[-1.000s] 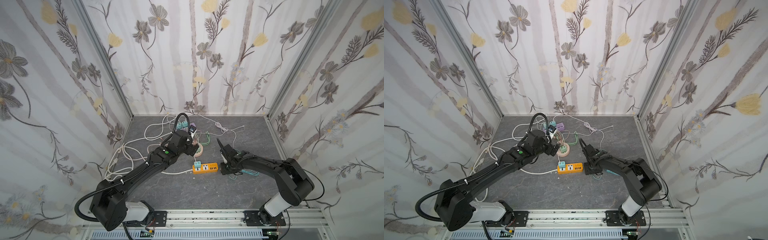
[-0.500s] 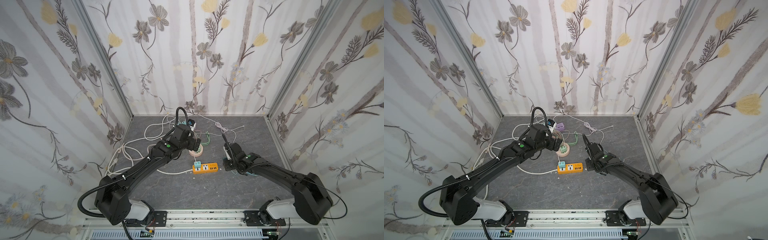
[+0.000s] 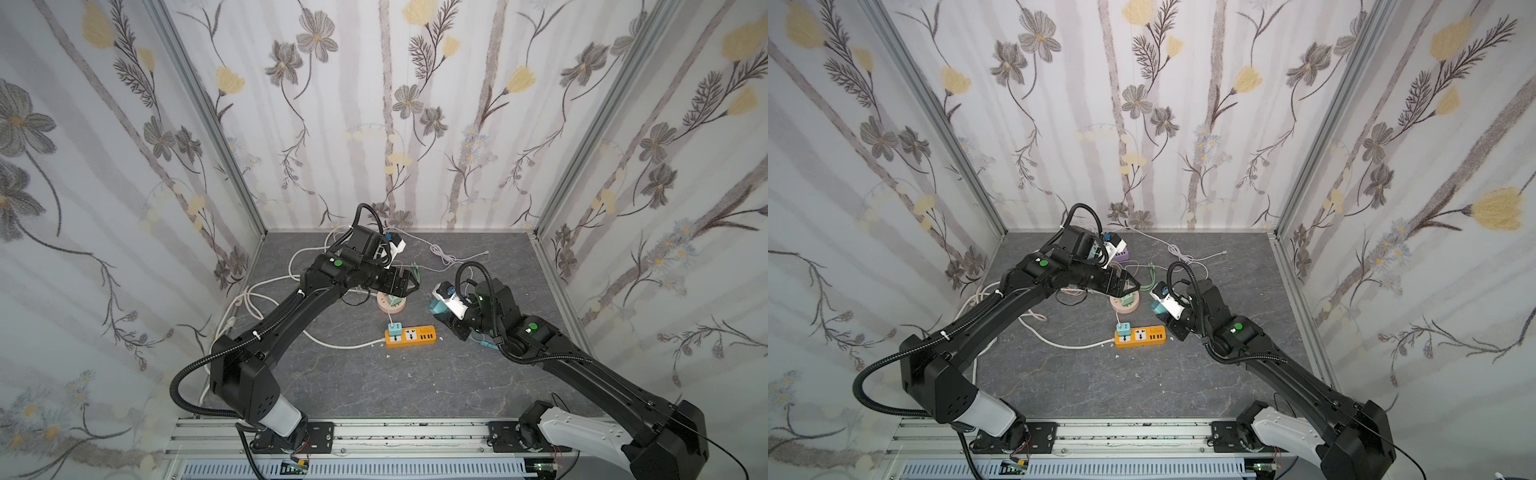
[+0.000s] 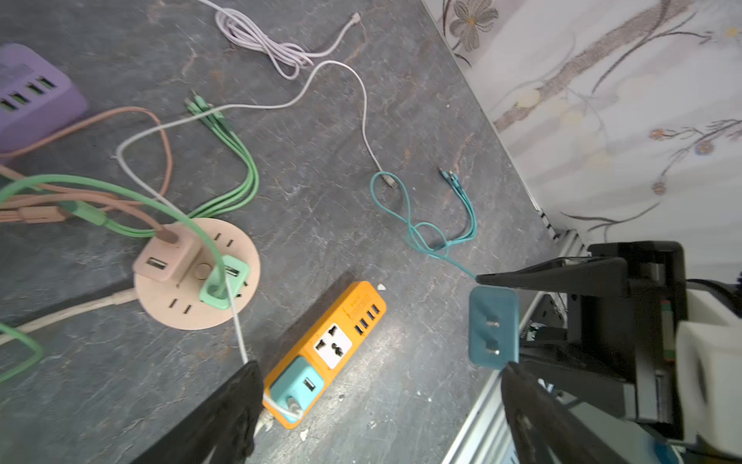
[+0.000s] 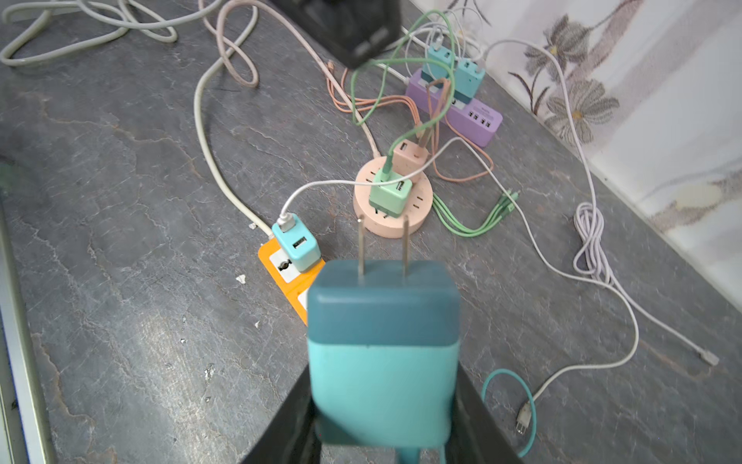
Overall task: Insert the plug
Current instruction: 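Bring the teal charger to the left gripper and close the left gripper on it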
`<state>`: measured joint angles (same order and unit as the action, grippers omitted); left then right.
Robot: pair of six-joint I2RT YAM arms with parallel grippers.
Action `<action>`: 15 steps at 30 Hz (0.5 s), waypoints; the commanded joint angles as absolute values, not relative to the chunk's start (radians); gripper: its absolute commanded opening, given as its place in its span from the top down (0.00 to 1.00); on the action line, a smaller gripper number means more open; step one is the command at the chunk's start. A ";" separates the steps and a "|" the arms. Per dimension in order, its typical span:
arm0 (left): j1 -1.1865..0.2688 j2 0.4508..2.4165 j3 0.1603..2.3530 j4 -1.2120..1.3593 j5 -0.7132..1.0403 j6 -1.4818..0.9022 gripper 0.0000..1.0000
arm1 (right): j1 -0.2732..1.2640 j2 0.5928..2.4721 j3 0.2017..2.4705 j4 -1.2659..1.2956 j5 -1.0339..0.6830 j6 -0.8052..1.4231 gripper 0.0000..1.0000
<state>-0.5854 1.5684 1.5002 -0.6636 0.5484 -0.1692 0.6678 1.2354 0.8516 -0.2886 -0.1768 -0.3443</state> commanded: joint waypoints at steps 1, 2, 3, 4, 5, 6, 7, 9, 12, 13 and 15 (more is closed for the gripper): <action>-0.585 1.586 1.519 -0.723 0.701 -0.193 0.09 | 0.686 1.253 0.887 -0.245 -0.226 -0.482 0.77; -0.586 1.589 1.516 -0.709 0.727 -0.200 0.10 | 0.695 1.263 0.898 -0.253 -0.220 -0.500 0.77; -0.585 1.591 1.514 -0.690 0.754 -0.213 0.11 | 0.703 1.272 0.906 -0.257 -0.215 -0.513 0.77; -0.586 1.592 1.509 -0.673 0.779 -0.225 0.12 | 0.708 1.280 0.912 -0.254 -0.212 -0.519 0.77; -0.586 1.591 1.503 -0.654 0.804 -0.236 0.13 | 0.712 1.286 0.916 -0.247 -0.209 -0.520 0.77; -0.586 1.591 1.497 -0.644 0.815 -0.245 0.14 | 0.715 1.291 0.918 -0.237 -0.207 -0.520 0.77; -0.586 1.593 1.494 -0.642 0.816 -0.250 0.15 | 0.716 1.294 0.918 -0.227 -0.206 -0.520 0.77; -0.586 1.597 1.488 -0.650 0.816 -0.252 0.20 | 0.724 1.301 0.921 -0.206 -0.189 -0.520 0.77; -0.586 1.601 1.484 -0.659 0.827 -0.258 0.29 | 0.733 1.311 0.927 -0.193 -0.165 -0.522 0.77; -0.586 1.601 1.482 -0.661 0.829 -0.258 0.33 | 0.736 1.313 0.928 -0.187 -0.162 -0.524 0.77; -0.586 1.604 1.476 -0.660 0.837 -0.259 0.41 | 0.739 1.315 0.927 -0.176 -0.160 -0.522 0.77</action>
<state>-0.5865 1.5978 1.4834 -0.6685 0.7979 -0.2447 0.7330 1.3094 0.9165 -0.2504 -0.1753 -0.5034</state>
